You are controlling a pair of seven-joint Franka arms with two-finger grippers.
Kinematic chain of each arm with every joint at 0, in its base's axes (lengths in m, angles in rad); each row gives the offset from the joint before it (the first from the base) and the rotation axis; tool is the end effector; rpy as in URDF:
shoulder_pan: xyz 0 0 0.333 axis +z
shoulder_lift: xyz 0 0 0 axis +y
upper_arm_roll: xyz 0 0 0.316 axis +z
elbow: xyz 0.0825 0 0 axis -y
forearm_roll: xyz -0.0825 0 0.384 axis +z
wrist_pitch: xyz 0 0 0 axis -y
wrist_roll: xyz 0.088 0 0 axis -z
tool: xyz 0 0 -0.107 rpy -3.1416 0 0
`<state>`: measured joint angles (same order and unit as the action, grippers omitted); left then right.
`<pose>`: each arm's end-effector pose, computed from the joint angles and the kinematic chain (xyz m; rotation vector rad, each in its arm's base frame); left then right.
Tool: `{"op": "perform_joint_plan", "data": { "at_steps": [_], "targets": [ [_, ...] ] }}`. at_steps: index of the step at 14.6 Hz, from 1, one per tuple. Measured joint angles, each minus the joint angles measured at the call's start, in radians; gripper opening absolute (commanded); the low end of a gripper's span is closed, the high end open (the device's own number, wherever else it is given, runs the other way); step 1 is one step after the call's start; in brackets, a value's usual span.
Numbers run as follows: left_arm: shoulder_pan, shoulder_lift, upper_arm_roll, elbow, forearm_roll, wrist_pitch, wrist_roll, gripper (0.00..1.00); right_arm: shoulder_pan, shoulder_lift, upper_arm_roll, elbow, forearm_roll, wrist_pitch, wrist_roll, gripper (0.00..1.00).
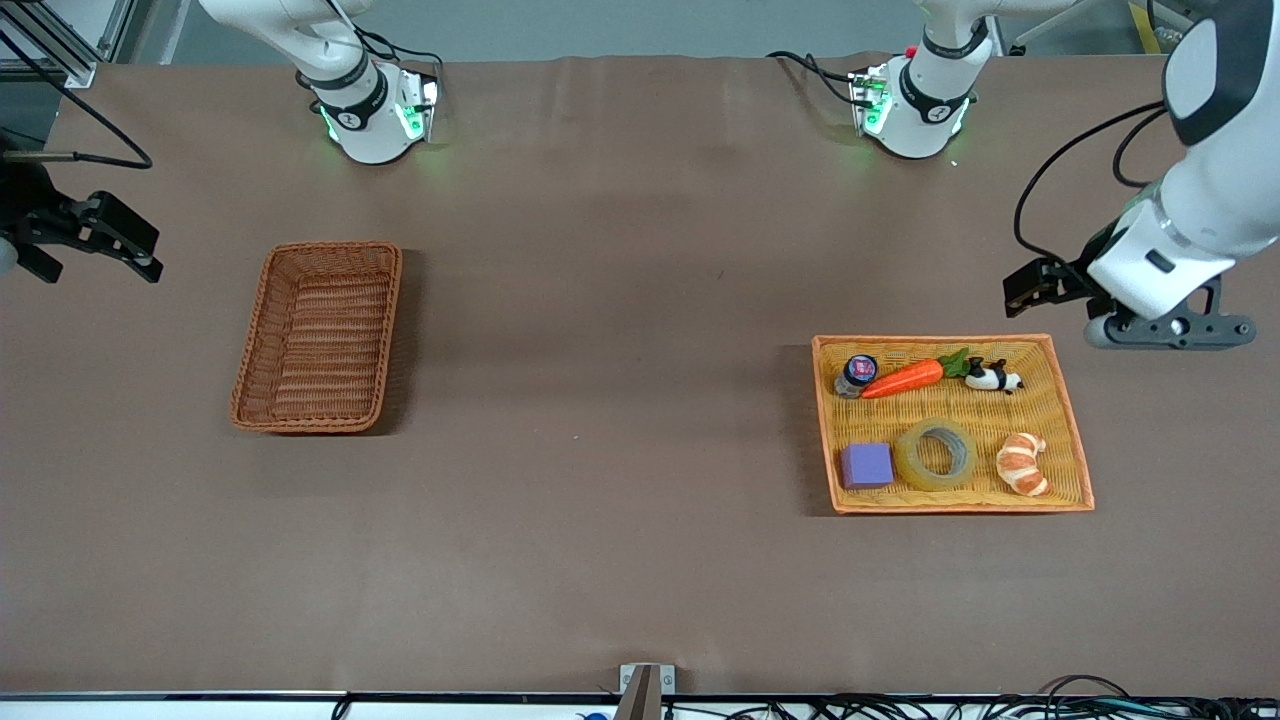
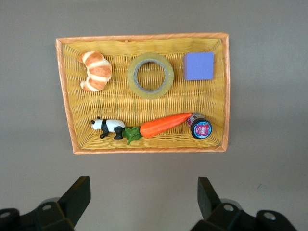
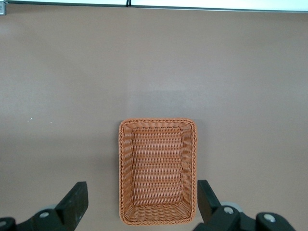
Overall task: Move tape to another basket
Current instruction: 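Move the left gripper over the yellow tray toward the tape roll, then lower the left gripper and grasp the yellow tape roll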
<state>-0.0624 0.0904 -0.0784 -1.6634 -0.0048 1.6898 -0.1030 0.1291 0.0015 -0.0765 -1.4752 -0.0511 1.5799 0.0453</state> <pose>0.5786 -0.0808 0.5393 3.1354 -0.0580 -0.1015 0.5556 0.0239 0.6699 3.0912 0.0079 0.1633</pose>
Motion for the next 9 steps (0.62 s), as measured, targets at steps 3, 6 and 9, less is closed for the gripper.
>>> {"op": "perform_joint_plan", "data": {
  "at_steps": [3, 6, 9],
  "targets": [
    [0.004, 0.079, 0.003, 0.000, 0.014, 0.026, 0.000, 0.98, -0.026, 0.002, -0.001, -0.002, 0.000, -0.001, -0.019, 1.00],
    [0.037, 0.168, 0.006, -0.001, 0.049, 0.150, 0.001, 0.98, -0.029, 0.003, 0.001, -0.002, 0.000, -0.010, -0.036, 1.00],
    [0.077, 0.264, 0.007, -0.002, 0.052, 0.302, 0.002, 0.99, -0.029, 0.003, 0.002, -0.002, 0.000, -0.014, -0.037, 1.00]
  ]
}}
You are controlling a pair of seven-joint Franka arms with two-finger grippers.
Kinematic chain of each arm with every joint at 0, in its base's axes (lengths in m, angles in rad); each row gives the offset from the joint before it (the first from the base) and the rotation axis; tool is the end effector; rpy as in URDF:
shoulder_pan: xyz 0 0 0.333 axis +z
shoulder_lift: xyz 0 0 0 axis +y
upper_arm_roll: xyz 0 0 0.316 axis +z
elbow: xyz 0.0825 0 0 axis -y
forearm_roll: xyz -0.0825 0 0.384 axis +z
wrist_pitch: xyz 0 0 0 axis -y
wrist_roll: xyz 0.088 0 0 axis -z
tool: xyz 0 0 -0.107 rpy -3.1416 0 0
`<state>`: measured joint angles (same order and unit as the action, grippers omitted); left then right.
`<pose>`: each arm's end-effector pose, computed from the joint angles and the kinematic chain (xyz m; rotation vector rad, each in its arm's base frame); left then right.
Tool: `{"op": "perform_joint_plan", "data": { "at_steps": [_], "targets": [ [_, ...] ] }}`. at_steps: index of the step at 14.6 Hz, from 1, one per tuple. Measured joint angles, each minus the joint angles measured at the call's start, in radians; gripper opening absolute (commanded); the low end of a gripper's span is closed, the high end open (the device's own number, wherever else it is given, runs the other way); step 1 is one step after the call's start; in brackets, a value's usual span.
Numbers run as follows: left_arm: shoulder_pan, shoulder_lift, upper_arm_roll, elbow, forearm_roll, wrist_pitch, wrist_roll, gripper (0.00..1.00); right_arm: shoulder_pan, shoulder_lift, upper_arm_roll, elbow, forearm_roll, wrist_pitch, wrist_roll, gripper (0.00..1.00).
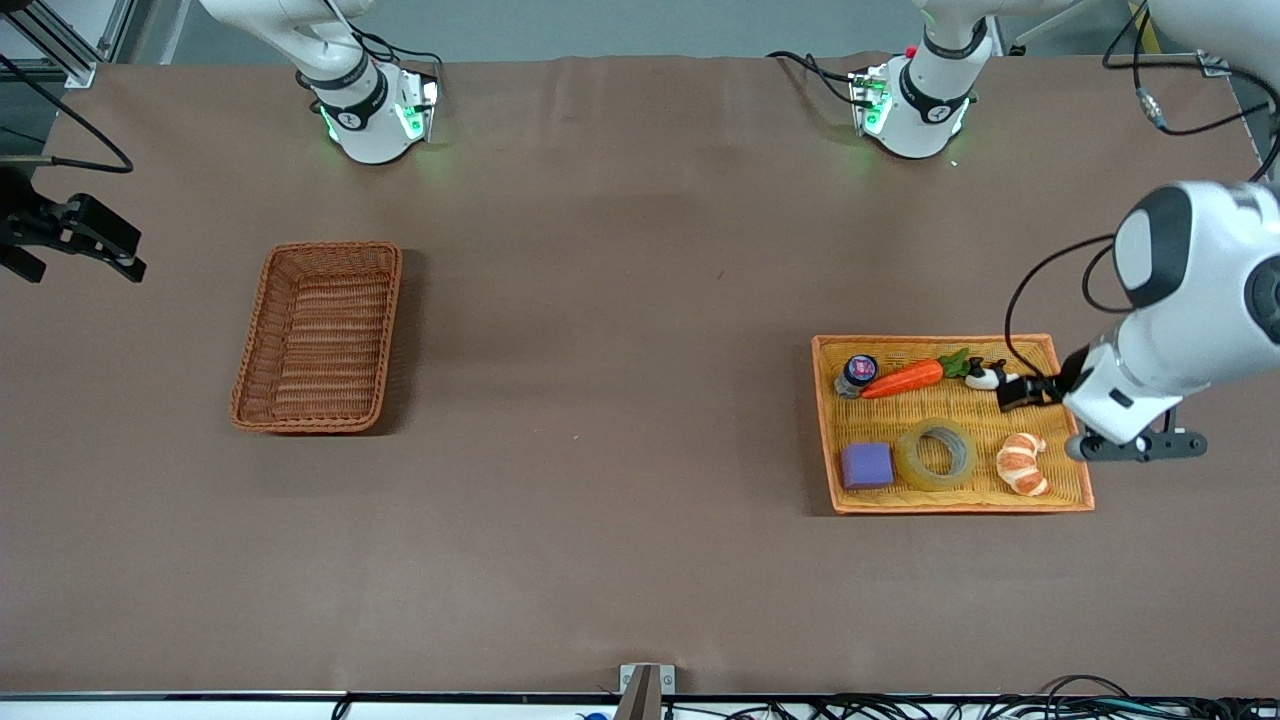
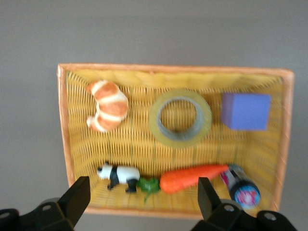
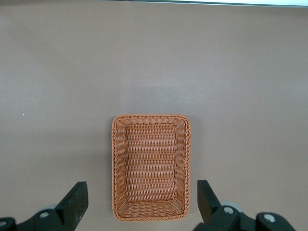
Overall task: Move tape to another basket
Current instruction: 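Lower the left gripper and grasp the yellow tape roll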
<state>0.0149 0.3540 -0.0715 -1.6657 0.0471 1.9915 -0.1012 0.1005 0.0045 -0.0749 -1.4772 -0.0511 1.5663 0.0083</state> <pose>0.6530 -0.0295 0.3996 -3.1210 -0.0450 0.0400 0.5557 0.0089 0.6659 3.0887 0.0230 0.1321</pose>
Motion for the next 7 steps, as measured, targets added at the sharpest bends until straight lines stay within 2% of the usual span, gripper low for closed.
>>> {"op": "perform_joint_plan", "data": {
  "at_steps": [7],
  "targets": [
    [0.019, 0.193, 0.000, 0.000, 0.001, 0.186, 0.001, 1.00, -0.005, 0.000, 0.004, 0.001, 0.000, -0.005, -0.003, 1.00]
  ]
}}
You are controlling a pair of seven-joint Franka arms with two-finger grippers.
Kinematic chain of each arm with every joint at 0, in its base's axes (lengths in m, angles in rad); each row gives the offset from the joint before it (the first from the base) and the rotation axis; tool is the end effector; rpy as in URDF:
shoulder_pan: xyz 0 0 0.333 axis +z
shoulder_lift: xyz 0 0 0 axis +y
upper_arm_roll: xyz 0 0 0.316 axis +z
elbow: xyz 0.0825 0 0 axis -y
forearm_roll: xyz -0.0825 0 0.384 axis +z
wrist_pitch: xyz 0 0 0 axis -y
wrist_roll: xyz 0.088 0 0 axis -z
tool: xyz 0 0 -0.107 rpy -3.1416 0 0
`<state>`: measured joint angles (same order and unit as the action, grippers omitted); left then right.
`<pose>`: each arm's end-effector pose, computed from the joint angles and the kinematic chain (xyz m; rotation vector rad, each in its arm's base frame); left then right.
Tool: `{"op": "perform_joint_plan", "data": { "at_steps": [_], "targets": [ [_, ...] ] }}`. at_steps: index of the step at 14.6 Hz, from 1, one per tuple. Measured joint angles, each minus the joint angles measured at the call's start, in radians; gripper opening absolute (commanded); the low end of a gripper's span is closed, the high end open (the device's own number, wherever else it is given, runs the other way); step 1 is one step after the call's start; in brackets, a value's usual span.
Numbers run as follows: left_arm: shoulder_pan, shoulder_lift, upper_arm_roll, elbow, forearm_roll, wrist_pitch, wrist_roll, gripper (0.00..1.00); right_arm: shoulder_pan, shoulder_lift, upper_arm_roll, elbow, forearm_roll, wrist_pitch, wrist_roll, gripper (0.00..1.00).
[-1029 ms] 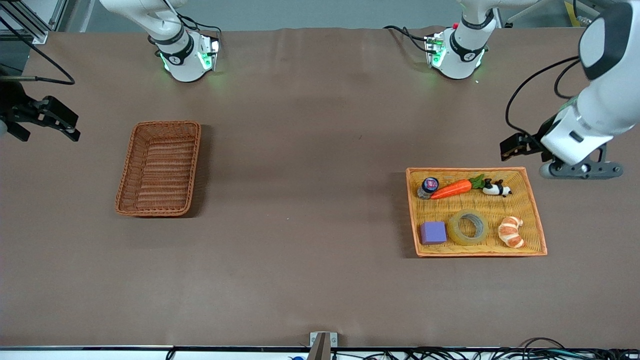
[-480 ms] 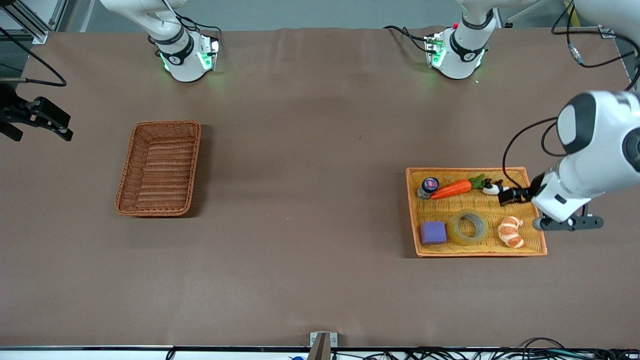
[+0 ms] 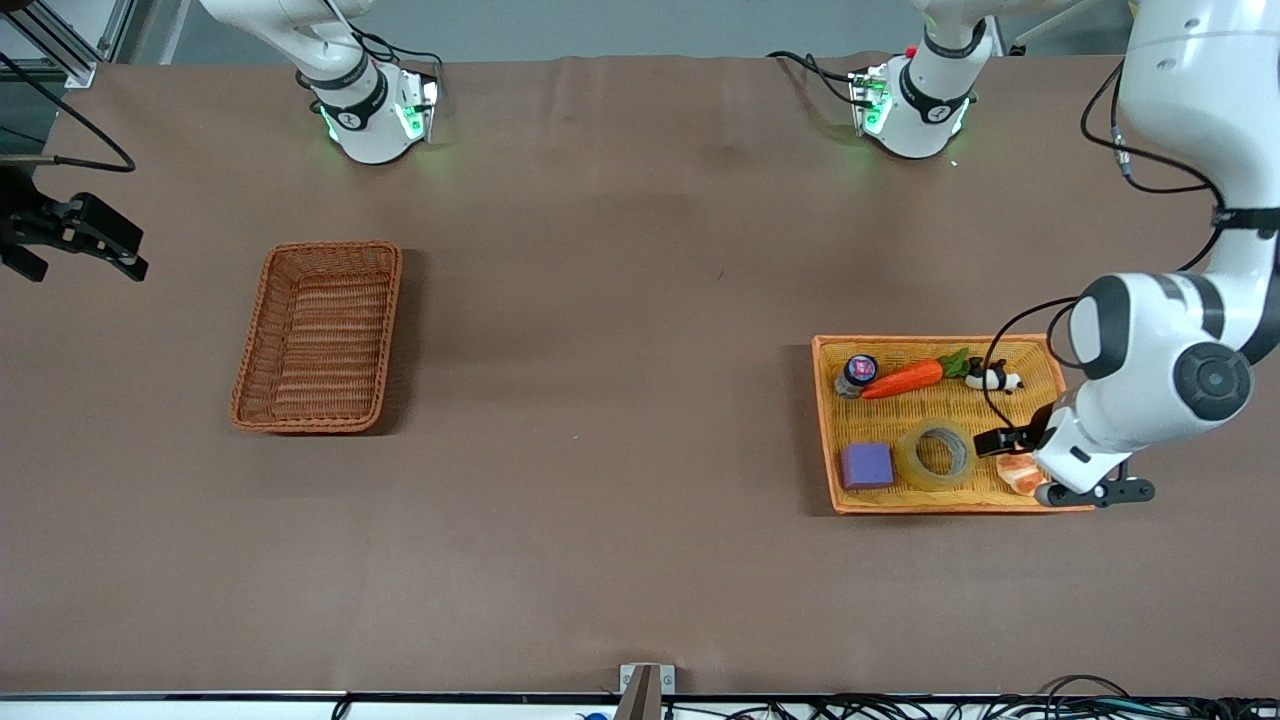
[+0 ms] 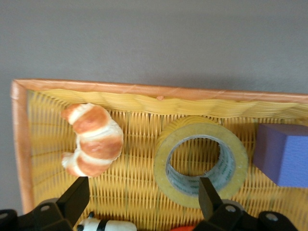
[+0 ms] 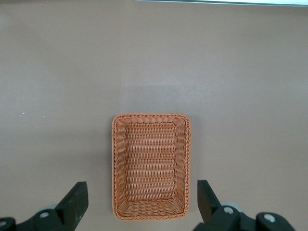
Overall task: Move tape to another basket
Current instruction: 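Lower the left gripper and grasp the yellow tape roll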
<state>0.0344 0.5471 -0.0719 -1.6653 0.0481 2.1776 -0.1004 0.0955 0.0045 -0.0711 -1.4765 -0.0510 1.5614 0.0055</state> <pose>0.6759 -0.0182 0.2870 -3.1366 -0.0700 0.0517 0.5552 0.0082 0.6658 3.0889 0.0253 0.1254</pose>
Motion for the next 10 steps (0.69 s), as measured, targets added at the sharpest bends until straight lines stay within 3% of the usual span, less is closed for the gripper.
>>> {"op": "perform_joint_plan", "data": {
  "at_steps": [2, 3, 5, 8, 10],
  "targets": [
    [-0.003, 0.044, -0.002, 0.000, 0.000, 0.004, 0.000, 1.00, -0.007, 0.000, 0.010, 0.000, 0.000, 0.000, -0.002, 1.00],
    [-0.007, 0.063, -0.003, -0.001, 0.000, 0.005, 0.000, 0.92, -0.011, 0.000, 0.023, 0.000, 0.000, 0.000, -0.002, 1.00],
    [-0.015, 0.095, -0.006, -0.003, 0.012, 0.005, 0.008, 0.62, -0.020, 0.000, 0.044, 0.000, 0.000, -0.001, -0.002, 1.00],
    [-0.018, 0.133, -0.007, -0.004, 0.060, 0.012, 0.039, 0.49, -0.028, 0.000, 0.048, 0.000, 0.000, -0.001, -0.002, 1.00],
    [-0.018, 0.148, -0.008, -0.004, 0.072, 0.056, 0.041, 0.19, -0.028, 0.000, 0.050, 0.000, 0.000, -0.002, -0.002, 1.00]
  ]
}}
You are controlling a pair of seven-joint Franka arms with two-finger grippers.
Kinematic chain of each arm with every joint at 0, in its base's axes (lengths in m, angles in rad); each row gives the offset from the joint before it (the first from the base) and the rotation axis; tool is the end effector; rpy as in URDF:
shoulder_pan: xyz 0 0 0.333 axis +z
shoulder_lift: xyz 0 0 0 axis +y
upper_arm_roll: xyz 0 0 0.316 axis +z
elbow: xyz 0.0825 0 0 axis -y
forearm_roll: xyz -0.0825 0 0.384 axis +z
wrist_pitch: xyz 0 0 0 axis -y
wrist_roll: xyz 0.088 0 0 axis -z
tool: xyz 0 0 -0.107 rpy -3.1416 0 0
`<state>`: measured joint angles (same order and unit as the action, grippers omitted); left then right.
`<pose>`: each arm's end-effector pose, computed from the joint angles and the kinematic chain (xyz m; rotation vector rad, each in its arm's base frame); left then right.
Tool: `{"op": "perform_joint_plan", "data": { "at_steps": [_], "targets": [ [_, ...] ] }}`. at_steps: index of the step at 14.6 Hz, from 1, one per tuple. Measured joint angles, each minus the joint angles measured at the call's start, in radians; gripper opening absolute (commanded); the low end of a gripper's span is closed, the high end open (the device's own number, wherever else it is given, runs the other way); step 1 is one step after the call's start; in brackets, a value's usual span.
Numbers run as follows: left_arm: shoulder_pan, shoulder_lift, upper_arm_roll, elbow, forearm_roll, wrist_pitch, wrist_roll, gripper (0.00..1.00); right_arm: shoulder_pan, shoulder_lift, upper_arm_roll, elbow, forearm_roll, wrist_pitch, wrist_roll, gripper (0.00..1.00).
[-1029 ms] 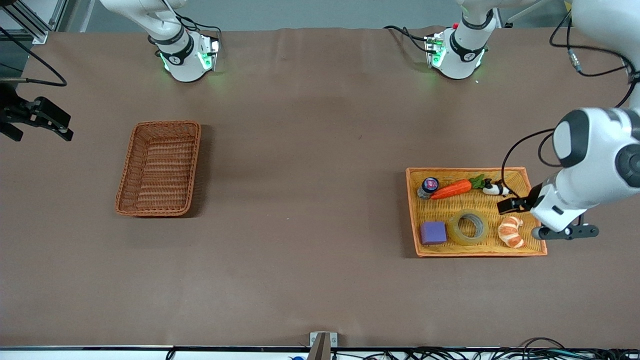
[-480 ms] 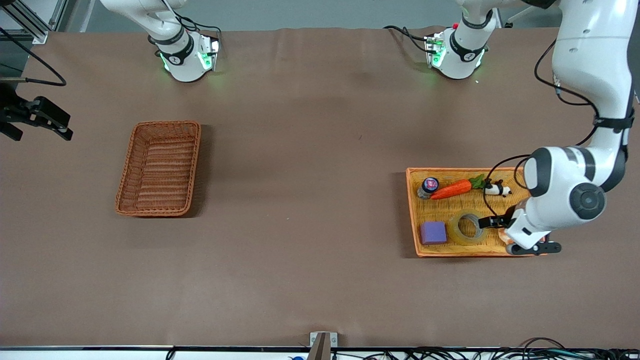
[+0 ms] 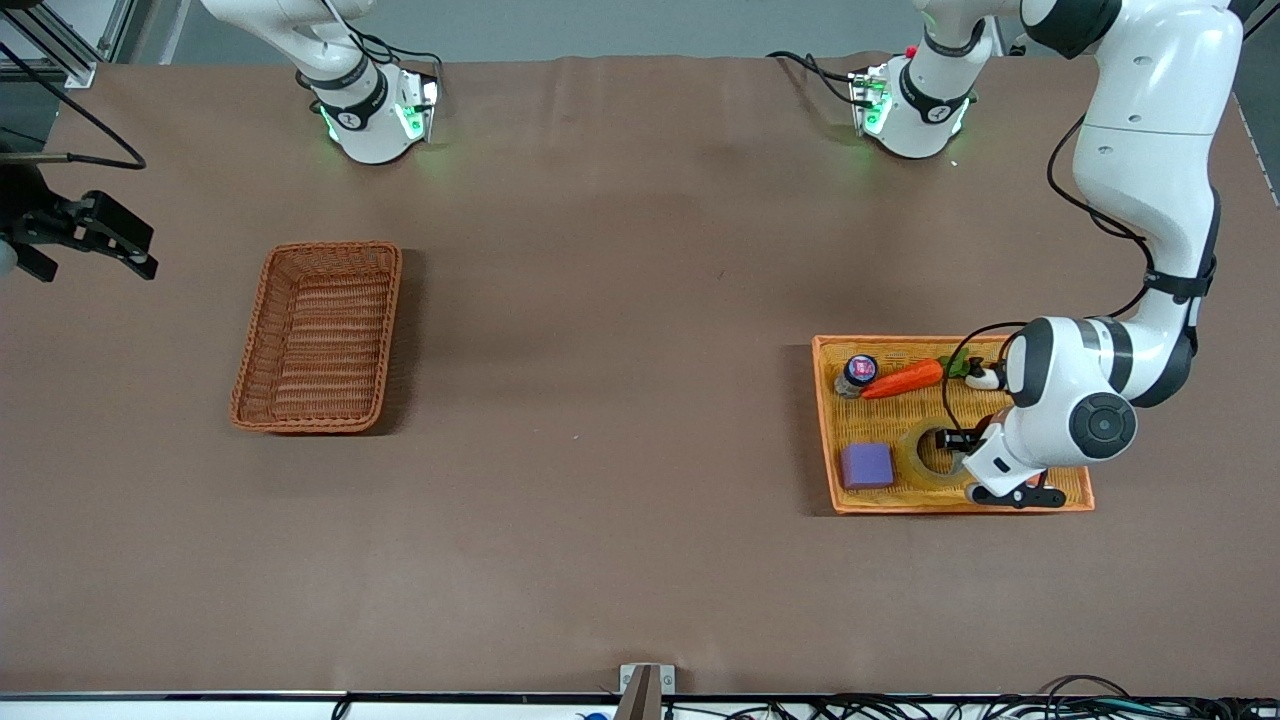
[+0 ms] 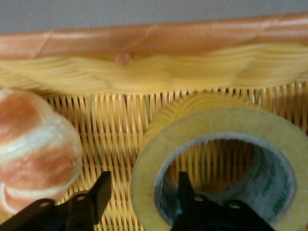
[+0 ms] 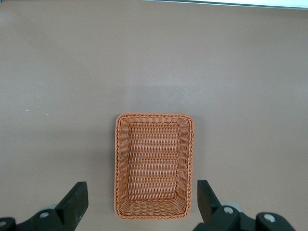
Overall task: Move tape to another basket
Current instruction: 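Lower the left gripper and grasp the yellow tape roll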
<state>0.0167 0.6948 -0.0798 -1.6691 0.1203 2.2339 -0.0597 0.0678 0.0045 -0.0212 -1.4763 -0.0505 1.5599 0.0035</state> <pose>0.6668 -0.0334 0.1909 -3.0884 0.1056 0.1917 0.5548 0.0204 0.6657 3.0899 0.0627 0.1242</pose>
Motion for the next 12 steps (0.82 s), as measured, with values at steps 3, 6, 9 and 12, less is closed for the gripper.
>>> {"op": "perform_joint_plan", "data": {
  "at_steps": [3, 6, 9, 12],
  "targets": [
    [0.000, 0.008, -0.001, 0.001, 0.002, 0.047, 0.000, 0.04, 0.000, 0.000, 0.001, 0.000, 0.000, 0.000, 0.000, 1.00],
    [0.004, 0.005, -0.001, 0.009, 0.007, 0.048, 0.004, 0.02, 0.000, 0.000, 0.002, 0.000, 0.000, 0.000, 0.000, 1.00],
    [0.012, -0.054, -0.002, 0.024, 0.008, 0.011, 0.046, 0.00, 0.000, 0.000, 0.002, 0.000, 0.000, 0.001, 0.000, 1.00],
    [0.014, -0.180, -0.035, 0.036, 0.008, -0.109, 0.086, 0.00, 0.000, 0.000, 0.002, 0.000, 0.000, 0.001, 0.000, 1.00]
  ]
}}
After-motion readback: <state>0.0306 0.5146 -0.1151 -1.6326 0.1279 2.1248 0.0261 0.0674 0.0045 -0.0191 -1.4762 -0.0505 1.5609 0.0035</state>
